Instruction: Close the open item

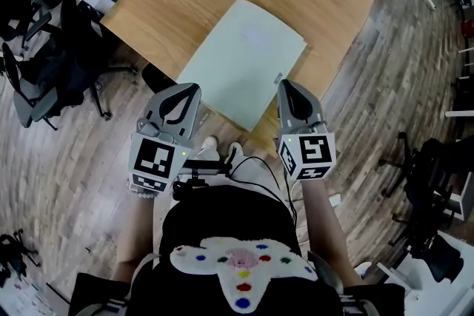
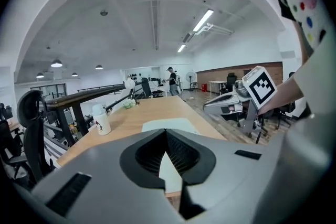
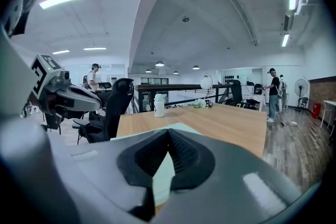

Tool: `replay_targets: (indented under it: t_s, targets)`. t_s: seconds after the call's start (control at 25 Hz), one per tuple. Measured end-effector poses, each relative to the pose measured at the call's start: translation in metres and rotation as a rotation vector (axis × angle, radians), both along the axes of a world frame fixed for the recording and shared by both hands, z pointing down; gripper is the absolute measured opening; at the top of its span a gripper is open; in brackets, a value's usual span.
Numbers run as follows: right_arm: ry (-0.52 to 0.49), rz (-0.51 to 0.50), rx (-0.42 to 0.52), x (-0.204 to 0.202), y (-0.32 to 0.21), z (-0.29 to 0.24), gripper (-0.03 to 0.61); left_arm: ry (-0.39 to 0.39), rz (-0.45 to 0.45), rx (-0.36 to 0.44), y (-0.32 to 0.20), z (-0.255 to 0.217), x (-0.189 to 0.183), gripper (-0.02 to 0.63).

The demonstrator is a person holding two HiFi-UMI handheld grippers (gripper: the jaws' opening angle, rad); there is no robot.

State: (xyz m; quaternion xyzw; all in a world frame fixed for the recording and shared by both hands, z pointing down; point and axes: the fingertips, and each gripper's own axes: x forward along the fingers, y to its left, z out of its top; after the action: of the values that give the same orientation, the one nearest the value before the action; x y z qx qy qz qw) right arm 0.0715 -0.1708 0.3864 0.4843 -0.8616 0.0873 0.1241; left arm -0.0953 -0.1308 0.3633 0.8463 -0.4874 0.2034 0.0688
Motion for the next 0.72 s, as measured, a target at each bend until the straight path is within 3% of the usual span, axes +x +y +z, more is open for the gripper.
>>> replay_targets:
  t_s: [0.72]
  targets:
    - [-0.005,-0.04,0.106,-0.013,0.026,-0.051,0.008,0.061,-0.025,0.089,0.009,-0.047,-0.017,0.006]
